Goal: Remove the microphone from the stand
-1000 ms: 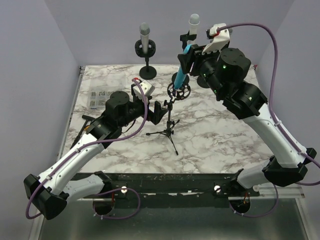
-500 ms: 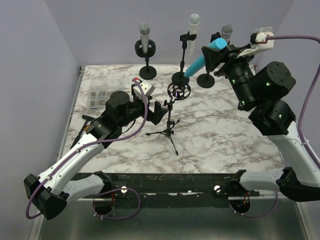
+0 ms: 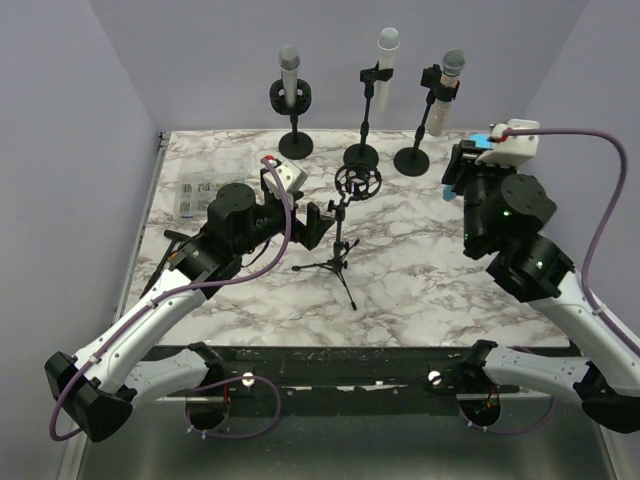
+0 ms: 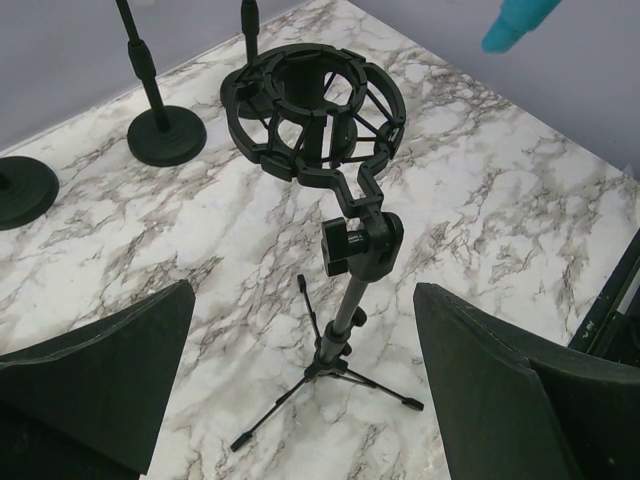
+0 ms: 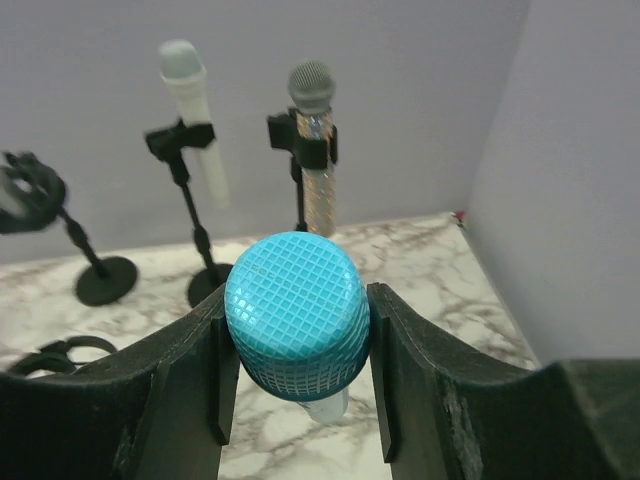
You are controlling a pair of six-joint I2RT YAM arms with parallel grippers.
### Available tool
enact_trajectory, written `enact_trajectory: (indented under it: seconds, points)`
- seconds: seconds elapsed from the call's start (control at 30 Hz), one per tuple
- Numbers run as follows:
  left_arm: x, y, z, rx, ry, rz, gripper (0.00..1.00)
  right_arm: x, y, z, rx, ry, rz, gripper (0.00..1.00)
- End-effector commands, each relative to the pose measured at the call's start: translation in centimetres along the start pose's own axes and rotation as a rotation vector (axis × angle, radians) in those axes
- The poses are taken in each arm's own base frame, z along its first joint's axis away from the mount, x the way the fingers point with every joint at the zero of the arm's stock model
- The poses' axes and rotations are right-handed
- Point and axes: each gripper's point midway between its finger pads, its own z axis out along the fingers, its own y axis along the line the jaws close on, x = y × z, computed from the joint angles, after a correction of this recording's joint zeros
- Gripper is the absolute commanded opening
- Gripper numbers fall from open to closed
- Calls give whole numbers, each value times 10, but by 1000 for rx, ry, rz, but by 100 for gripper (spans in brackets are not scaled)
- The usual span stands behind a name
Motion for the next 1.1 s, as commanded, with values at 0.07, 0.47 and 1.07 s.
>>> enact_trajectory:
  seconds: [0.07, 0.47, 1.07]
  points:
    - [-11, -1, -6, -4, -30, 10, 95, 82, -1, 26, 154, 172, -219, 10]
    - [-10, -6, -3, 27, -27, 10, 95, 268, 26, 80, 5, 775, -193, 4]
    - [-21, -8, -14, 26, -66, 21, 95, 423, 47, 124, -97, 999, -160, 4]
